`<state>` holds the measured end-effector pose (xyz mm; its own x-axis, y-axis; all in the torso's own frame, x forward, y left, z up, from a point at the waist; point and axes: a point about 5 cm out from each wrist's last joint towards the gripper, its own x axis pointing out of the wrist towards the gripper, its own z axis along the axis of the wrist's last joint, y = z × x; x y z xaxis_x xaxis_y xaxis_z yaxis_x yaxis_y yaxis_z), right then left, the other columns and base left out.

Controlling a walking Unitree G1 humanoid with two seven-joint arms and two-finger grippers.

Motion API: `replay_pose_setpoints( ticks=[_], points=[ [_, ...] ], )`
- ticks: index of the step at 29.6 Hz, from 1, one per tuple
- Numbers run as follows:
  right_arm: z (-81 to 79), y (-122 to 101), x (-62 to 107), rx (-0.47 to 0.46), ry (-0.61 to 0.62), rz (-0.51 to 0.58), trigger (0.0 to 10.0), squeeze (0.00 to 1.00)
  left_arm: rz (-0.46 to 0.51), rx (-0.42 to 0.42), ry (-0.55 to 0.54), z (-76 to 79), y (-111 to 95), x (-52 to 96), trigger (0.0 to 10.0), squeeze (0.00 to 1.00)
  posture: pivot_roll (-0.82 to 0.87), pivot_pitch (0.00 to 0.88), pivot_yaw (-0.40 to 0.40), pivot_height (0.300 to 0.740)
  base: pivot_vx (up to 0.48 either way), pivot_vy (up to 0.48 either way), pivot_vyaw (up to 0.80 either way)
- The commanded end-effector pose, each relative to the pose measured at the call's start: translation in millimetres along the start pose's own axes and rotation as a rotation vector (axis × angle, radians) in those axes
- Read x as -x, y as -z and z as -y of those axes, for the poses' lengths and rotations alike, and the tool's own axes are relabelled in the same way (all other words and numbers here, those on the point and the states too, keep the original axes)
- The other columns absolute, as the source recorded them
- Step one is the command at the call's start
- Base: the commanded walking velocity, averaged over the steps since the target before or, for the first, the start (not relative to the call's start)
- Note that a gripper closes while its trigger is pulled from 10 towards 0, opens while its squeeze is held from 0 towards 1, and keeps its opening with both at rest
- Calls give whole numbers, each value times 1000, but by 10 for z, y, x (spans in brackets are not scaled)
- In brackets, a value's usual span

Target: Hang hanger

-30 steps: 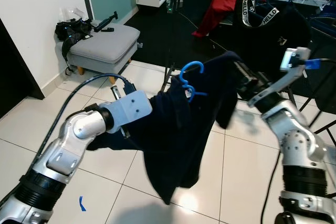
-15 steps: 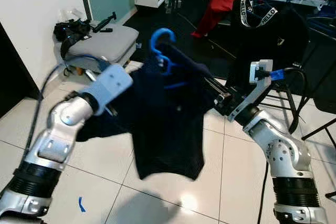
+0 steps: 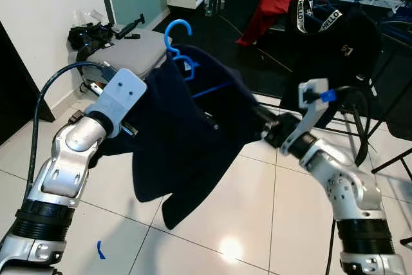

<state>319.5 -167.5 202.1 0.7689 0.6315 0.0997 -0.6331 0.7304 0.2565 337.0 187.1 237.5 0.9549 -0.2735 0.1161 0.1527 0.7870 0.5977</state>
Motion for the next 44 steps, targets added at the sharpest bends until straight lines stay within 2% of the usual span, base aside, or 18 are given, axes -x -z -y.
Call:
replay_pose_setpoints(
  ticks=[1, 4, 8, 9, 13, 17, 20, 21, 23, 24, 26, 27, 29, 30, 32, 33, 39, 44],
  points=[
    [-158, 23, 9, 7, -123, -32, 10000, 1000, 26, 19, -30, 10, -31, 9, 10000, 0, 48, 76, -45, 740, 0, 0, 0],
    [-200, 87, 48, 37, -166, -85, 10000, 1000, 18, 28, -49, 16, -10, -1, 10000, 0, 48, 76, -45, 740, 0, 0, 0],
    [23, 235, 141, 110, -32, -186, 10000, 1000, 11, 49, -73, 19, 32, -11, 10000, 0, 43, 75, -47, 740, 0, 0, 0],
    [236, 332, 262, 143, 92, -244, 10000, 1000, 27, 107, -88, 13, 51, -7, 10000, 0, 43, 76, -47, 740, 0, 0, 0],
    [313, 364, 315, 144, 137, -257, 10000, 1000, 39, 137, -94, 11, 52, -5, 10000, 0, 43, 76, -47, 740, 0, 0, 0],
    [636, 673, 670, 66, 498, -222, 10000, 1000, 78, 439, -41, 220, 263, 133, 10000, 0, 37, 82, -48, 740, 0, 0, 0],
    [635, 739, 718, 24, 510, -221, 10000, 1000, 69, 480, -29, 273, 316, 171, 10000, 0, 37, 84, -48, 740, 0, 0, 0],
    [615, 890, 803, -46, 527, -237, 10000, 0, 40, 522, -22, 386, 461, 266, 10000, 0, 37, 84, -49, 740, 0, 0, 0],
    [615, 890, 803, -46, 527, -237, 10000, 0, 40, 522, -22, 386, 461, 266, 10000, 0, 37, 84, -49, 740, 0, 0, 0],
    [597, 1079, 908, -130, 569, -257, 10000, 0, -21, 560, -25, 528, 675, 394, 10000, 0, 38, 84, -49, 740, 0, 0, -800],
    [597, 1079, 908, -130, 569, -257, 10000, 0, -21, 560, -25, 528, 675, 394, 10000, 0, 38, 84, -49, 740, 0, 0, -800],
    [570, 1267, 1005, -176, 608, -287, 10000, 0, -107, 564, -30, 683, 895, 524, 10000, 0, 39, 79, -56, 740, 0, 0, -800],
    [570, 1267, 1005, -176, 608, -287, 10000, 0, -107, 564, -30, 683, 895, 524, 10000, 0, 39, 79, -56, 740, 0, 0, -800],
    [536, 1489, 1136, -214, 663, -316, 10000, 0, -203, 568, -33, 885, 1102, 682, 10000, 0, 40, 74, -69, 740, 0, 0, -800],
    [536, 1489, 1136, -214, 663, -316, 10000, 0, -203, 568, -33, 885, 1102, 682, 10000, 0, 40, 74, -69, 740, 0, 0, -800],
    [500, 1659, 1243, -220, 703, -345, 10000, 0, -270, 560, -29, 1050, 1230, 809, 10000, 0, 41, 75, -74, 740, 0, 0, -800],
    [464, 1769, 1311, -218, 722, -341, 10000, 0, -301, 563, -12, 1164, 1295, 897, 10000, 0, 39, 68, -83, 740, 0, 0, -800],
    [426, 1932, 1392, -199, 720, -355, 10000, 0, -196, 563, -6, 1094, 1127, 803, 10000, 0, 47, 58, -83, 740, 480, 0, 0]
  ],
)
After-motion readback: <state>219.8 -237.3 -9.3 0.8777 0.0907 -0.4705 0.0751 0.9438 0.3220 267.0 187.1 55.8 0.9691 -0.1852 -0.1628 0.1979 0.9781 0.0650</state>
